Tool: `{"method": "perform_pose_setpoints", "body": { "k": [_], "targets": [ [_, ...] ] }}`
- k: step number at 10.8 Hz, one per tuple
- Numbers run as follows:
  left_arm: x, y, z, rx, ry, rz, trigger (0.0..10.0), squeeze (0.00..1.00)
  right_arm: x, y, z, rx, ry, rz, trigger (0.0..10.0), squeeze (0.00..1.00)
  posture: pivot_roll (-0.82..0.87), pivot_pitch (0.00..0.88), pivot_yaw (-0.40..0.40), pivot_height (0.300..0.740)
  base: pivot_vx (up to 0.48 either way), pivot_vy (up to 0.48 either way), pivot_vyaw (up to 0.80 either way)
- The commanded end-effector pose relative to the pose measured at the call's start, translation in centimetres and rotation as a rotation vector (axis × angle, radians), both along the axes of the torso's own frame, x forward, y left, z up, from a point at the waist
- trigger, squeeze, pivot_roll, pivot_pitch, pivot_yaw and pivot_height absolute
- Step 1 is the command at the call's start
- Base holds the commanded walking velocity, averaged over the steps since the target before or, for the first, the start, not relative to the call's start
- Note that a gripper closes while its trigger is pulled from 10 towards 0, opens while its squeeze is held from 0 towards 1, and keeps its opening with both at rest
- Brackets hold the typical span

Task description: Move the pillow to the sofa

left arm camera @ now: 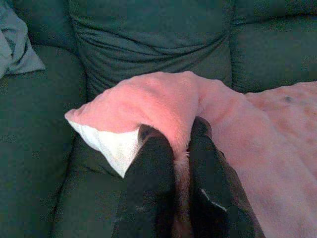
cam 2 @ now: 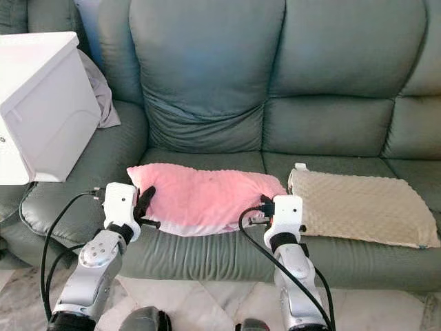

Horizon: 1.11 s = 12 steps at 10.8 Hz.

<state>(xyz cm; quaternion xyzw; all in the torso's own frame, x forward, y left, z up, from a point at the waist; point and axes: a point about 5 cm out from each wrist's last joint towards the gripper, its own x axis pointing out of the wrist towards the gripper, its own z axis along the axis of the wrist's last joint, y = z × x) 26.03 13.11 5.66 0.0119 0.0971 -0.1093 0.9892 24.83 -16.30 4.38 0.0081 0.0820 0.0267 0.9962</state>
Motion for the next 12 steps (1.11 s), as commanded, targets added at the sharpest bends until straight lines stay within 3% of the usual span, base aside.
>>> {"method": "perform_pose_setpoints", "body": {
  "k": [1,3,12],
  "targets": [
    [0.11,0.03,0.41,0.013,-0.017,0.004,10.0,0.0,0.11,0.06,0.24,0.003,-0.015,0.007,10.0,0.0,-0.01,0.0,0.014,0.656,0.0,0.0,0.0],
    [0.04,0.33,0.51,0.03,-0.028,0.02,10.0,0.0,0.06,0.12,0.39,0.012,-0.026,0.009,10.0,0.0,-0.01,0.0,0.015,0.621,0.0,0.0,0.0],
    [-0.18,0.19,1.35,-0.004,-0.069,-0.006,10.0,0.0,-0.13,0.03,0.37,0.025,-0.027,0.001,10.0,0.0,0.0,0.0,0.02,0.621,0.0,0.0,0.0]
  ]
}}
